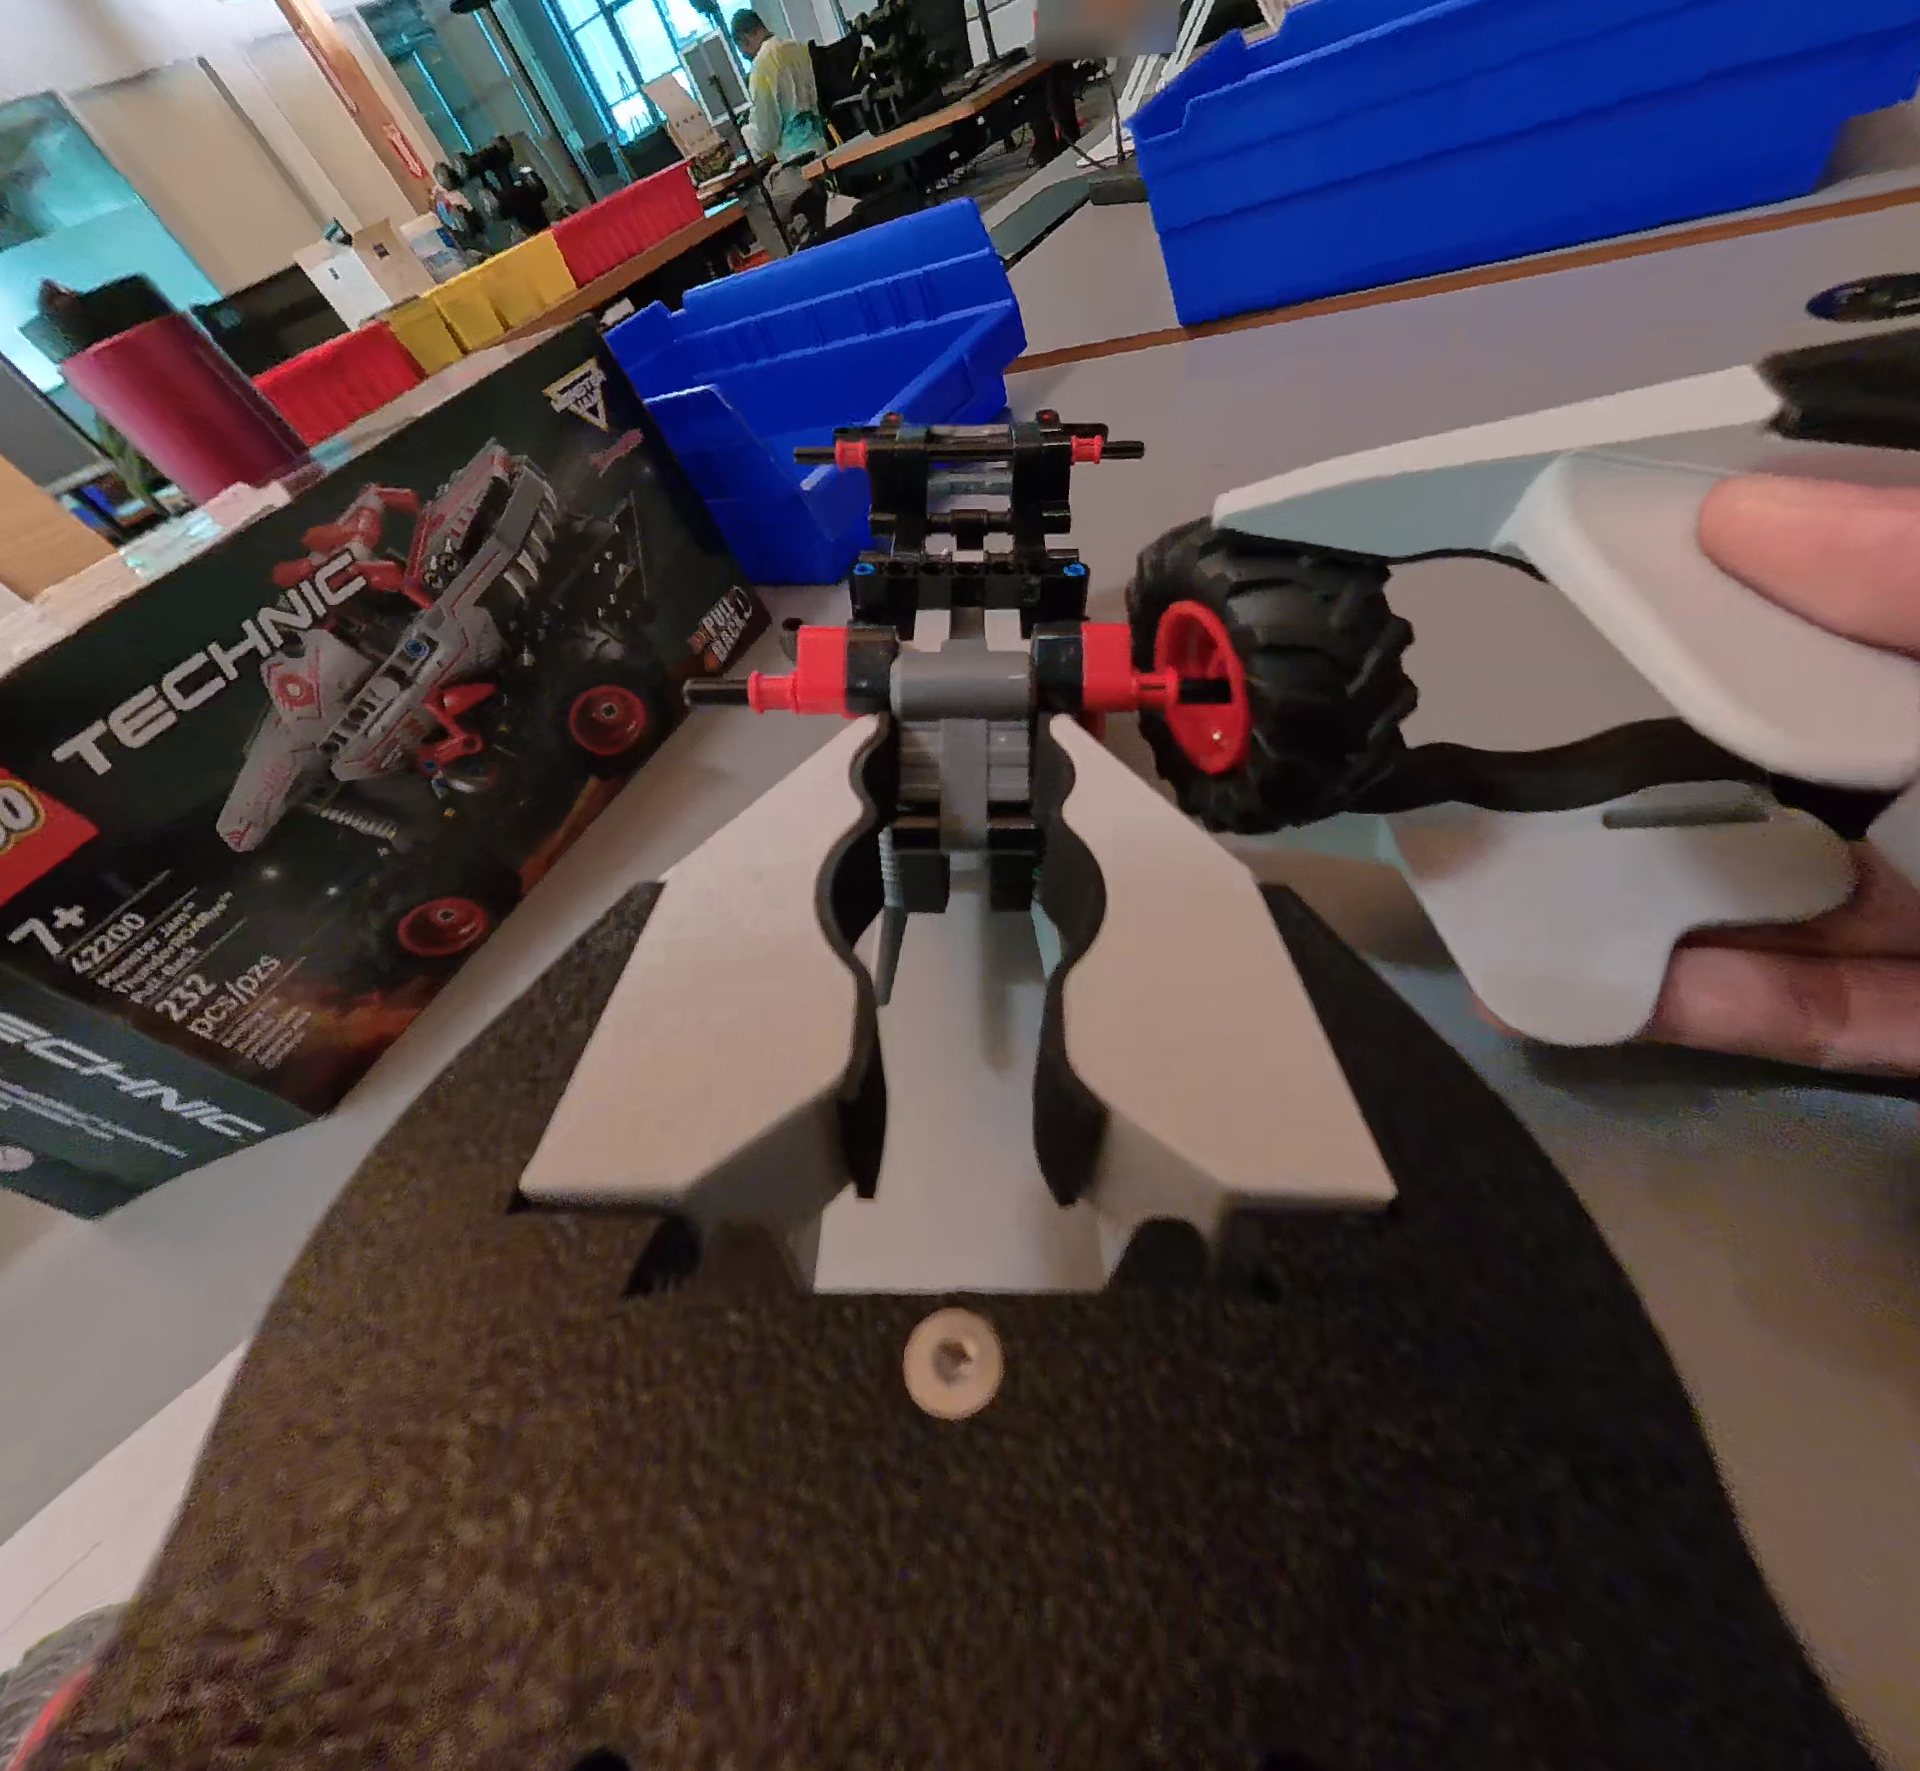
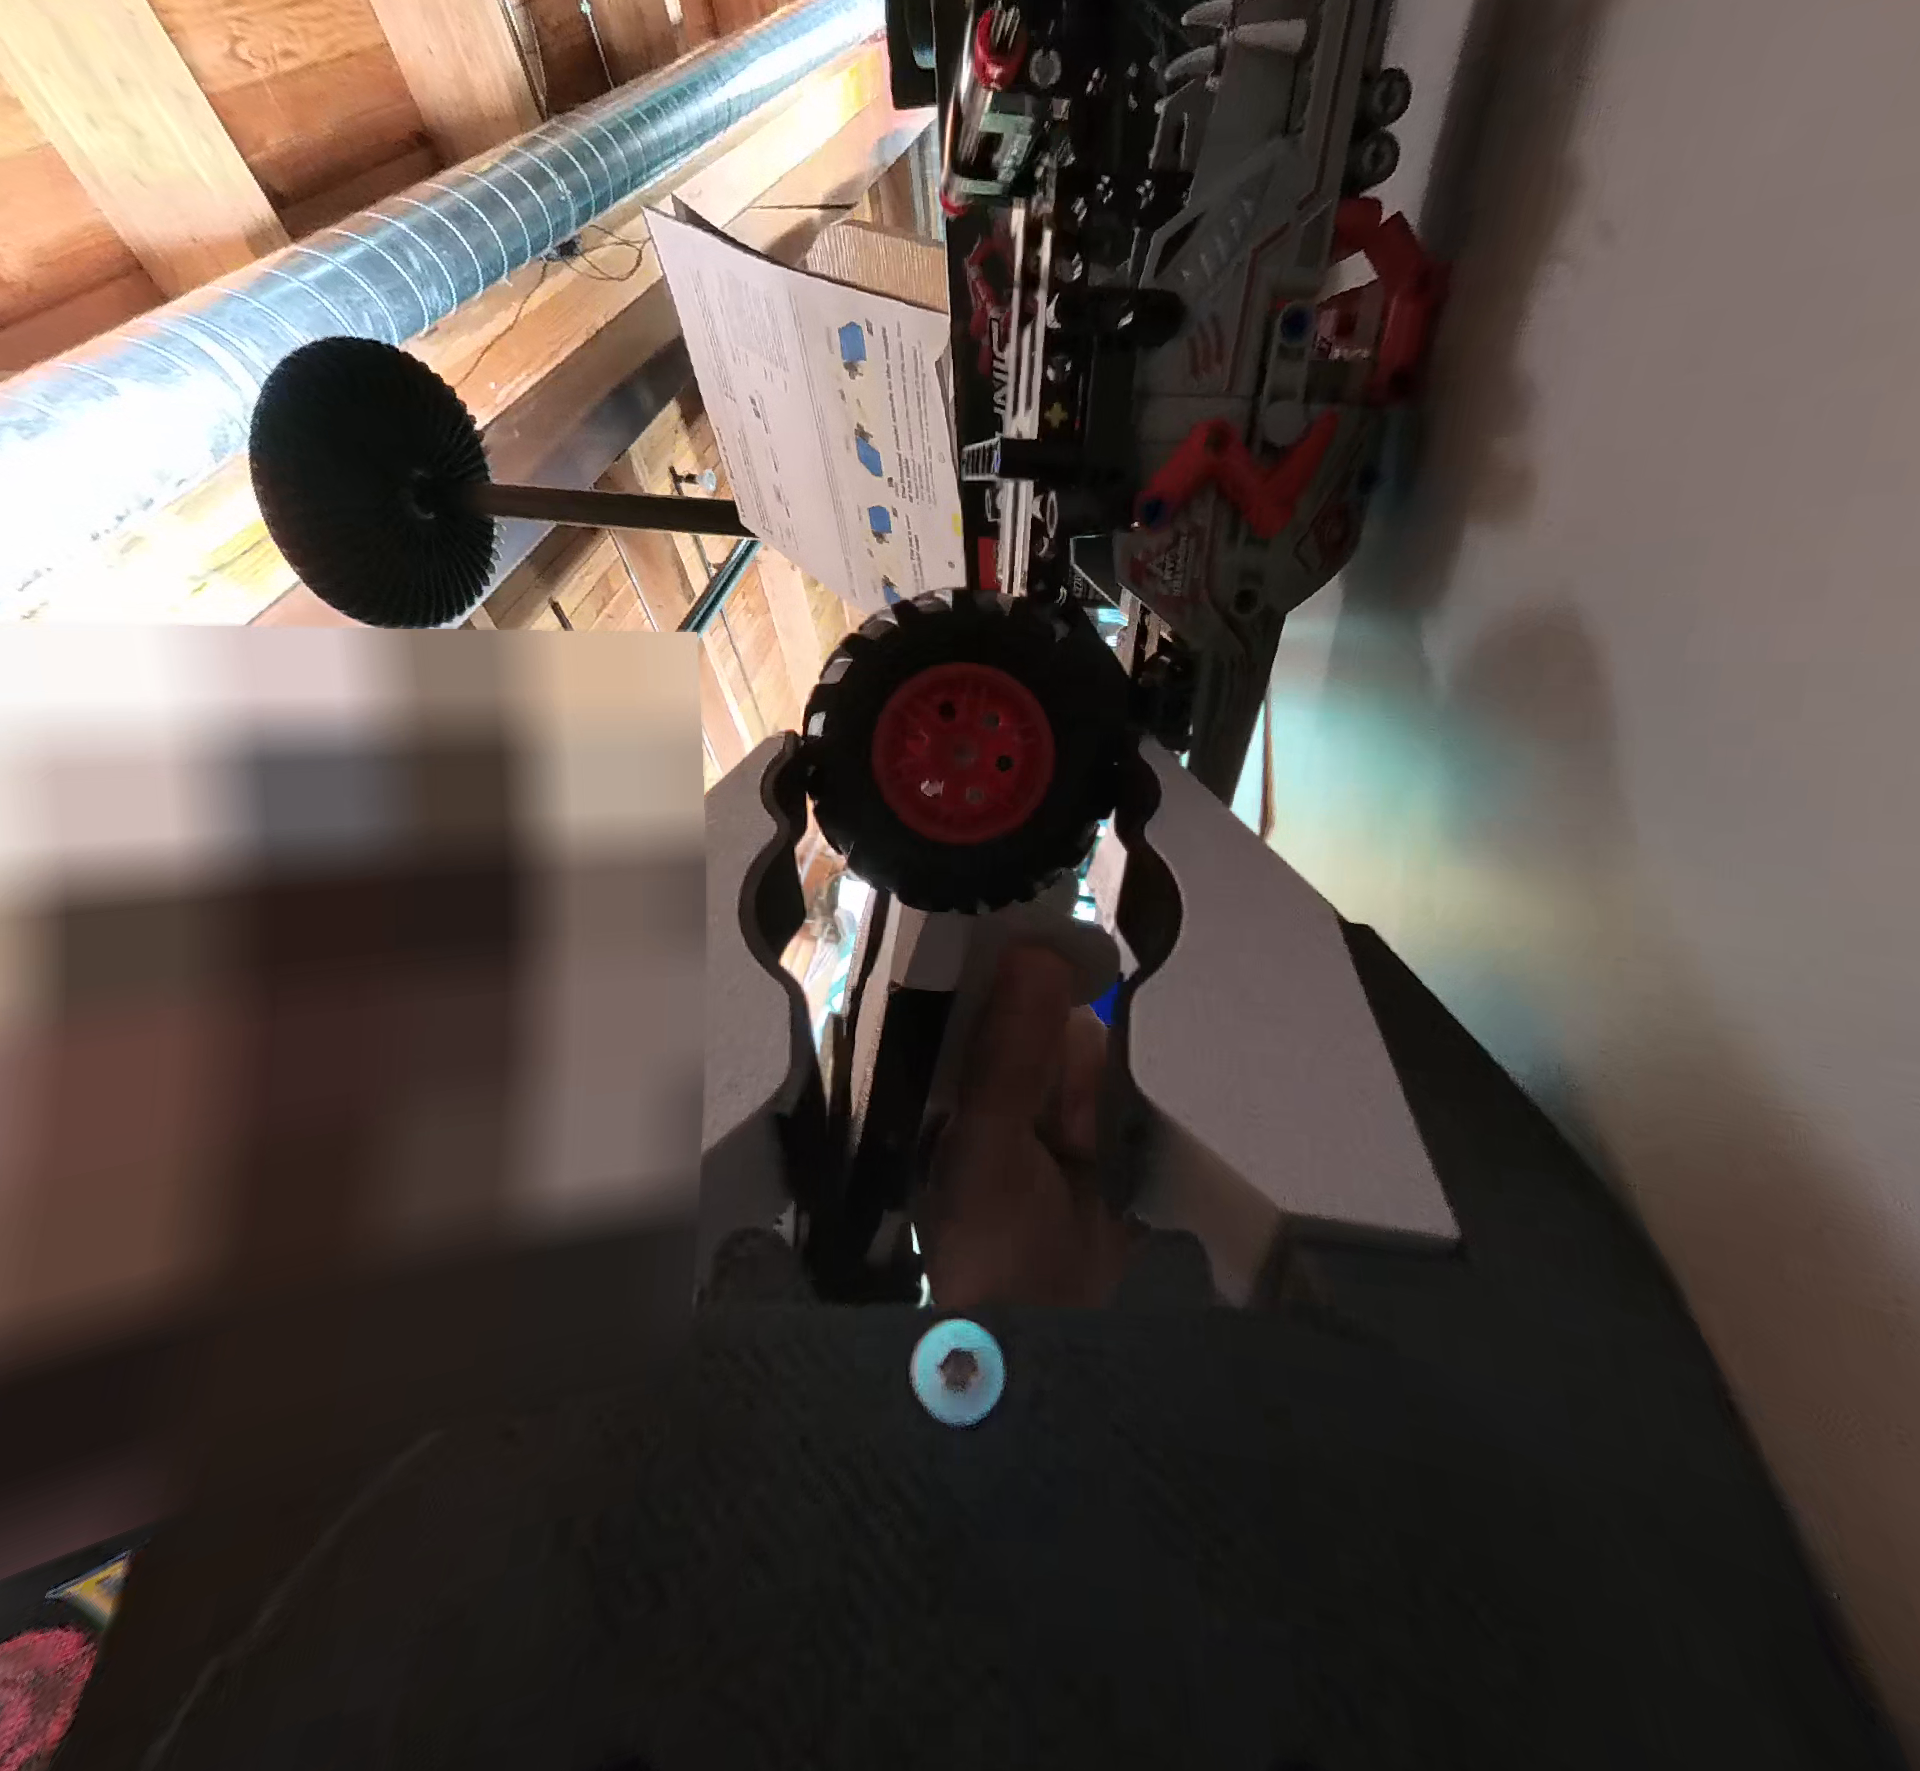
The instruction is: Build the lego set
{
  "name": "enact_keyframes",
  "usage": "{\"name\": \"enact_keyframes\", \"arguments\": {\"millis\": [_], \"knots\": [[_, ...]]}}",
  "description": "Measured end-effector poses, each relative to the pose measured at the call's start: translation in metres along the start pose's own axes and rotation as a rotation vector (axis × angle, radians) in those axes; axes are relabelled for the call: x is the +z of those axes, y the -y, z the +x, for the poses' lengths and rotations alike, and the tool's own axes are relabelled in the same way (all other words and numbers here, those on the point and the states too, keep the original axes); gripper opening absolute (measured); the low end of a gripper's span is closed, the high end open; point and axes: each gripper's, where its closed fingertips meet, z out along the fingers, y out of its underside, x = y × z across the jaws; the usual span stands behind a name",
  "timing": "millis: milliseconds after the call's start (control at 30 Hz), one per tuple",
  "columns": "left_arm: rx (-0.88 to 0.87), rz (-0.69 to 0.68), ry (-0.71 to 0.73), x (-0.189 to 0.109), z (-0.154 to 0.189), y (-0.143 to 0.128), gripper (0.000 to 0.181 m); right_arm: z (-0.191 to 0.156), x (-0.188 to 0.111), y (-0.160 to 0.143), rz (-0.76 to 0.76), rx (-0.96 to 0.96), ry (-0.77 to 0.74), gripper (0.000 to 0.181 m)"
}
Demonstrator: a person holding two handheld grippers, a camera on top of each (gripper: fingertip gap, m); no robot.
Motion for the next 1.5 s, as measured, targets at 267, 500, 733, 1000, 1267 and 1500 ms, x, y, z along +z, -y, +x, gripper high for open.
{"name": "enact_keyframes", "arguments": {"millis": [267, 500, 733, 1000, 1267, 1500], "knots": [[-0.019, -0.003, 0.008, 0.007, -0.003, 0.0, 0.023, -0.001, 0.002, -0.003, -0.011, 0.034, 0.01, 0.059], [-0.008, -0.01, 0.016, 0.006, -0.001, 0.0, 0.023, -0.002, 0.002, -0.002, 0.017, 0.066, 0.021, 0.059], [0.001, -0.012, 0.028, 0.006, -0.002, -0.001, 0.023, -0.002, 0.003, -0.003, 0.024, 0.072, 0.021, 0.059], [0.037, -0.026, 0.036, 0.006, -0.002, -0.003, 0.023, 0.005, 0.004, -0.005, 0.014, -0.037, -0.033, 0.059], [0.016, -0.041, 0.039, 0.007, -0.003, -0.007, 0.023, 0.007, 0.007, -0.005, 0.055, -0.11, -0.054, 0.059], [0.012, -0.053, 0.04, 0.006, -0.004, -0.009, 0.023, 0.005, 0.015, -0.006, 0.058, -0.065, -0.02, 0.059]]}}
